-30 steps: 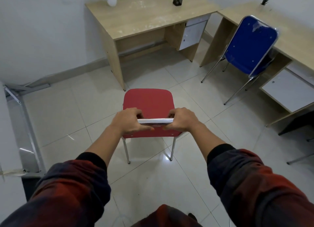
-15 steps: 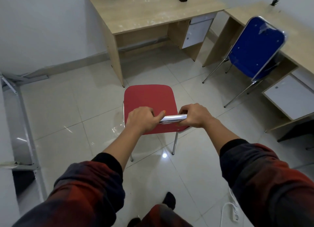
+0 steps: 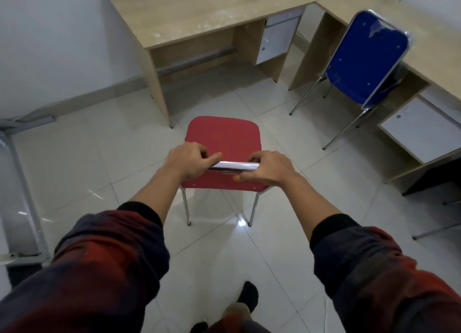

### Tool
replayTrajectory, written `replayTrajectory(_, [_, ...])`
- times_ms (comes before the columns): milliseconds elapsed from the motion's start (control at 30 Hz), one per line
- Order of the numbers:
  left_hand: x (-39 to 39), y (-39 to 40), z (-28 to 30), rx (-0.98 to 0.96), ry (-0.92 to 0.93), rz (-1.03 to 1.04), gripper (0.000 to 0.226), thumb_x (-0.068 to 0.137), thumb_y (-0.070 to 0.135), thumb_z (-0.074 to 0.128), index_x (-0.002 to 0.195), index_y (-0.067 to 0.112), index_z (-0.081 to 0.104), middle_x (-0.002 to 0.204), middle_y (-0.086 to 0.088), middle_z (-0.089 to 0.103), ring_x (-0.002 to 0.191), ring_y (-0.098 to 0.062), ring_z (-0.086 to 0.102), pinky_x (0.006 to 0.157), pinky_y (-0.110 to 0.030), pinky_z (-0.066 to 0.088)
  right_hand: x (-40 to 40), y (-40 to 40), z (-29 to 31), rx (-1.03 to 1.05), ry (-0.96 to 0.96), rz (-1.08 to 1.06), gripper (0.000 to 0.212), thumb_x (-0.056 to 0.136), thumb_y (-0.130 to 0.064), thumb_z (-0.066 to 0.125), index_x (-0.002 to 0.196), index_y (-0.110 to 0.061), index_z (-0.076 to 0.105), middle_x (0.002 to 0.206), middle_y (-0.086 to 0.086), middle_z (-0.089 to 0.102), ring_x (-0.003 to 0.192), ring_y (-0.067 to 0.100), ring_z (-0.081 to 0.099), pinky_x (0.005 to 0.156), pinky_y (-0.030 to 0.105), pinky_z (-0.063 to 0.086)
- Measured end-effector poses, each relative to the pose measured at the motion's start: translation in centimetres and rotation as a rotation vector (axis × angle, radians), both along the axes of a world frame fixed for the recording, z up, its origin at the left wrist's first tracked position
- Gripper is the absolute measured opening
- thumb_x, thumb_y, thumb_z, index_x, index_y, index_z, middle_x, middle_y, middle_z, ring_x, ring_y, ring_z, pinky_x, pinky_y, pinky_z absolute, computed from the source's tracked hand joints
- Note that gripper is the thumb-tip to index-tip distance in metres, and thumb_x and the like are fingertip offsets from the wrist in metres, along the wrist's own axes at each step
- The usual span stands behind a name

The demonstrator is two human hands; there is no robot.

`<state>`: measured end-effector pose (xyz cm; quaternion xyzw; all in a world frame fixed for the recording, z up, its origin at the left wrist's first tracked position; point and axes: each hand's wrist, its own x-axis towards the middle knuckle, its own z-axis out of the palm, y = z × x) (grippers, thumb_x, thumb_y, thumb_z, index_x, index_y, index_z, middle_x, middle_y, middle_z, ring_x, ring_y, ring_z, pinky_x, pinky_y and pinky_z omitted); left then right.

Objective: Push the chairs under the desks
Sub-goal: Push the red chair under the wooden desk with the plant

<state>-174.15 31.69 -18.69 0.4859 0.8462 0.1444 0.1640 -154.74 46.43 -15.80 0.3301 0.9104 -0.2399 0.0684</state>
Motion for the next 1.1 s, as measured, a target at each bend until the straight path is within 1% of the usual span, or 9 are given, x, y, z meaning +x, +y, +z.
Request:
replayTrajectory(100, [-1.0,0.0,0.5,-0.017,0.003,0.004,0.067,0.078,0.078,0.03,0.074,0.023,0.069,0.068,0.005,0.062,0.067,-0.015,0.057,0.057,-0.029,0.035,-0.9,0.3,0.1,-0.14,0.117,-0.078,0.065,0.08,-0.083,0.047,0.097,-0.026,0.073,0.086,-0.015,0.064,0.085,0.013,0.06,0.069,0.03,0.041])
replayTrajectory(167, [-1.7,0.4,0.7,-0.065,0.014,0.003,0.066,0.08,0.075,0.031,0.078,0.023,0.072,0.072,0.004,0.064,0.07,-0.017,0.058,0.059,-0.03,0.037,-1.8,0.4,0.1,-0.134,0.116,-0.153,0.064,0.088,-0.078,0.042,0.096,-0.023,0.074,0.09,-0.011,0.067,0.088,0.016,0.061,0.072,0.033,0.043])
replayTrajectory(233, [-2.4,0.7,0.7,-0.111,0.023,0.001,0.07,0.081,0.073,0.03,0.085,0.021,0.075,0.078,0.0,0.068,0.072,-0.019,0.06,0.059,-0.03,0.04,-2.9,0.2,0.2,-0.061,0.09,-0.172,0.054,0.09,-0.07,0.047,0.09,-0.023,0.074,0.082,-0.008,0.066,0.081,0.016,0.061,0.067,0.03,0.041])
replayTrajectory(367, [-2.8,2.3,0.9,-0.19,0.045,0.048,0.077,0.078,0.074,0.023,0.086,0.02,0.077,0.082,-0.002,0.069,0.077,-0.023,0.062,0.065,-0.033,0.046,-3.5,1.6,0.6,-0.062,0.094,-0.175,0.042,0.089,-0.057,0.053,0.082,-0.021,0.074,0.076,-0.008,0.066,0.069,0.01,0.057,0.058,0.026,0.036])
replayTrajectory(567, [2.2,6.4,0.7,-0.175,0.003,0.148,0.074,0.071,0.074,0.023,0.074,0.018,0.07,0.074,-0.001,0.066,0.075,-0.026,0.063,0.074,-0.036,0.054,-0.5,7.0,0.6,-0.063,0.05,-0.173,0.03,0.089,-0.043,0.057,0.082,-0.02,0.074,0.08,-0.005,0.069,0.076,0.017,0.061,0.058,0.025,0.037])
replayTrajectory(767, [2.5,8.7,0.7,-0.132,-0.026,0.123,0.077,0.077,0.076,0.025,0.07,0.014,0.071,0.066,-0.001,0.066,0.065,-0.022,0.064,0.07,-0.039,0.057,-0.7,9.9,0.5,-0.031,0.041,-0.223,0.029,0.088,-0.042,0.056,0.086,-0.021,0.076,0.085,-0.005,0.069,0.08,0.018,0.061,0.058,0.025,0.036])
replayTrajectory(867, [0.4,8.3,0.9,-0.134,-0.009,0.099,0.076,0.081,0.073,0.029,0.074,0.011,0.072,0.068,-0.004,0.067,0.067,-0.022,0.063,0.067,-0.034,0.053,-2.2,9.2,0.3,-0.019,0.038,-0.264,0.032,0.086,-0.046,0.054,0.08,-0.021,0.074,0.08,-0.005,0.069,0.078,0.02,0.06,0.058,0.027,0.036])
replayTrajectory(967, [-2.6,8.0,1.5,-0.142,0.029,0.064,0.069,0.091,0.066,0.037,0.081,0.009,0.074,0.079,-0.008,0.07,0.069,-0.021,0.06,0.057,-0.029,0.041,-4.3,8.2,0.0,-0.027,0.089,-0.261,0.041,0.088,-0.049,0.052,0.084,-0.017,0.076,0.082,0.0,0.072,0.071,0.017,0.057,0.057,0.025,0.036])
replayTrajectory(1100, [-5.0,8.7,1.5,-0.152,0.045,0.094,0.057,0.093,0.06,0.043,0.083,0.016,0.077,0.083,-0.005,0.071,0.068,-0.017,0.056,0.056,-0.029,0.034,-6.4,8.6,-0.1,-0.047,0.128,-0.231,0.041,0.089,-0.051,0.054,0.078,-0.016,0.074,0.075,-0.003,0.069,0.069,0.014,0.061,0.06,0.027,0.041])
